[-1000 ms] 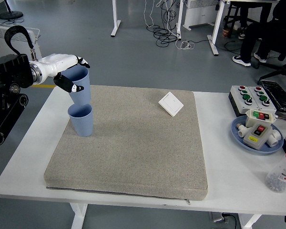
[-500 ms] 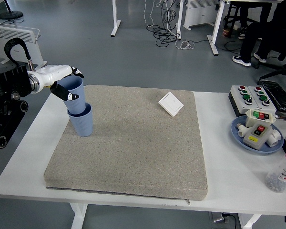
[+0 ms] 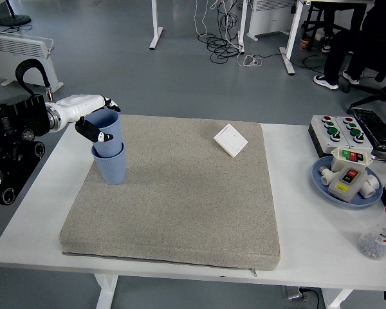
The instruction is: Push cup pick cup insert cup
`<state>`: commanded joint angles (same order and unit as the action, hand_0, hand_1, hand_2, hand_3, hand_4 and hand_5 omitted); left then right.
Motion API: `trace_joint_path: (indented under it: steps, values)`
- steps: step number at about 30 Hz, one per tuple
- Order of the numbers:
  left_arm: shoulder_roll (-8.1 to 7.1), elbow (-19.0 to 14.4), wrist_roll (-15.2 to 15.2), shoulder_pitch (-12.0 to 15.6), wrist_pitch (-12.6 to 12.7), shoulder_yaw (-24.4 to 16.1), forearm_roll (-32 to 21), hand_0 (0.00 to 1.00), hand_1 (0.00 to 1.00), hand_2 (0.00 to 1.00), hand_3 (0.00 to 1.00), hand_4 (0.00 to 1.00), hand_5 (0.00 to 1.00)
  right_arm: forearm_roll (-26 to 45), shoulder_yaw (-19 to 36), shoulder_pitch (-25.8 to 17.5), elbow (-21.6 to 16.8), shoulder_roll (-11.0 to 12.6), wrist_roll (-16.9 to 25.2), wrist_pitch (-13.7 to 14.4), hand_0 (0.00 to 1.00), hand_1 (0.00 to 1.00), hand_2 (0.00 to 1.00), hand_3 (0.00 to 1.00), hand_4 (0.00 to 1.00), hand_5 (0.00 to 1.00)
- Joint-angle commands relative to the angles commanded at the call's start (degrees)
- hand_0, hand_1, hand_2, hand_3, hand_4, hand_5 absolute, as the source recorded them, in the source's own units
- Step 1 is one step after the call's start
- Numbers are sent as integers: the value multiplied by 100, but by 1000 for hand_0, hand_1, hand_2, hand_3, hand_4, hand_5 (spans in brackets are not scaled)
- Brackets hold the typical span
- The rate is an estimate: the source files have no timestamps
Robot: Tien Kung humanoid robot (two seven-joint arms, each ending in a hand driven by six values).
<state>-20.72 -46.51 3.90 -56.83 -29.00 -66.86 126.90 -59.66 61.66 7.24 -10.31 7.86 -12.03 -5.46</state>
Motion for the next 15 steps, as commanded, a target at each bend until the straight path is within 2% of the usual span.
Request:
trace_joint_path:
  steps: [2,3,8,9,14,15]
  values:
    - [-2,-4,5,7,-13,21,-2,494,479,468,457,487,2,-1,2,4,0,0,0,0,774,677,675,567,132,474]
    - [-4,-7,7,11,-22,32,-5,421,532,537,532,654,40,-2,3,6,0,0,1,0,774,677,675,567,132,473]
    - [0,-5,11,16,-62,77,-20,421,532,537,532,654,40,-11,6,16,0,0,1,-1,774,677,675,567,132,473]
    - [3,2,13,16,-61,89,-25,690,771,836,762,921,357,-11,6,18,0,-1,0,-2,774,677,675,567,131,471]
    - [15,40,38,15,0,111,-29,690,771,836,762,921,357,-9,2,24,0,0,0,-5,774,677,675,567,131,471]
    - [16,41,39,15,3,112,-28,846,904,998,925,998,496,-10,2,24,0,1,0,-5,774,677,675,567,130,469]
